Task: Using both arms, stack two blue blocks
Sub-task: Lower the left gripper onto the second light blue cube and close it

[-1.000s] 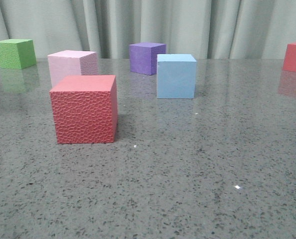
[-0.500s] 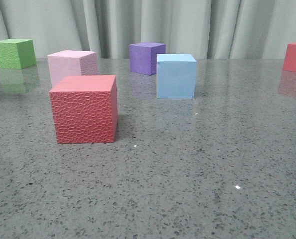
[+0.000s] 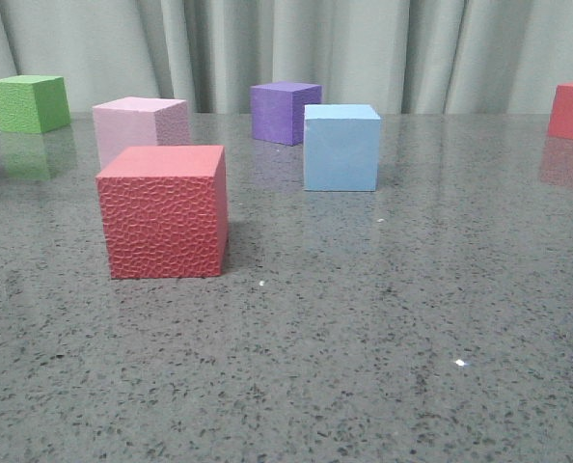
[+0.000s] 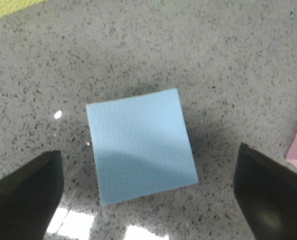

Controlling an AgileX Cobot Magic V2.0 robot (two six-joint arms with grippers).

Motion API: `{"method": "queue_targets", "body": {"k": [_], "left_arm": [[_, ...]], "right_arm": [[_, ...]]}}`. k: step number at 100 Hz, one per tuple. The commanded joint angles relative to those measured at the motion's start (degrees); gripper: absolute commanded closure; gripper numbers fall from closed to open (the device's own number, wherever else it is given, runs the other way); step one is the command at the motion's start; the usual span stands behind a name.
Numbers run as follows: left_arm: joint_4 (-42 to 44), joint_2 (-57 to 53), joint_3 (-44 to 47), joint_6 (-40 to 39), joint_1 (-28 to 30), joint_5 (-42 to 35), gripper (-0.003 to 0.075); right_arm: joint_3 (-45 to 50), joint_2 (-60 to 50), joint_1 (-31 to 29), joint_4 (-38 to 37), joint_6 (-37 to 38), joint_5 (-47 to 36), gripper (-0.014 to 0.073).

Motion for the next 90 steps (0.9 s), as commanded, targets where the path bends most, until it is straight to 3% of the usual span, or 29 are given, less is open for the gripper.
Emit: {"method": "queue_targets", "body": {"k": [1, 67, 90], "left_arm": [[0.4, -0.6, -3.2, -0.9, -0.5, -3.1, 0.0068], [0.5, 6.4, -4.5, -1.1, -0.5, -2.1, 0.0070], [1.3, 6.4, -4.5, -1.1, -0.5, -2.3, 0.0145]], "right_arm": [[-1.3, -0.8, -0.4, 0.2, -0.4, -3.0, -0.0006], [-1.3, -0.8, -0.4, 0.2, -0.4, -3.7, -0.0006], [-1.3, -0.8, -0.4, 0.2, -0.4, -3.7, -0.0006]]}}
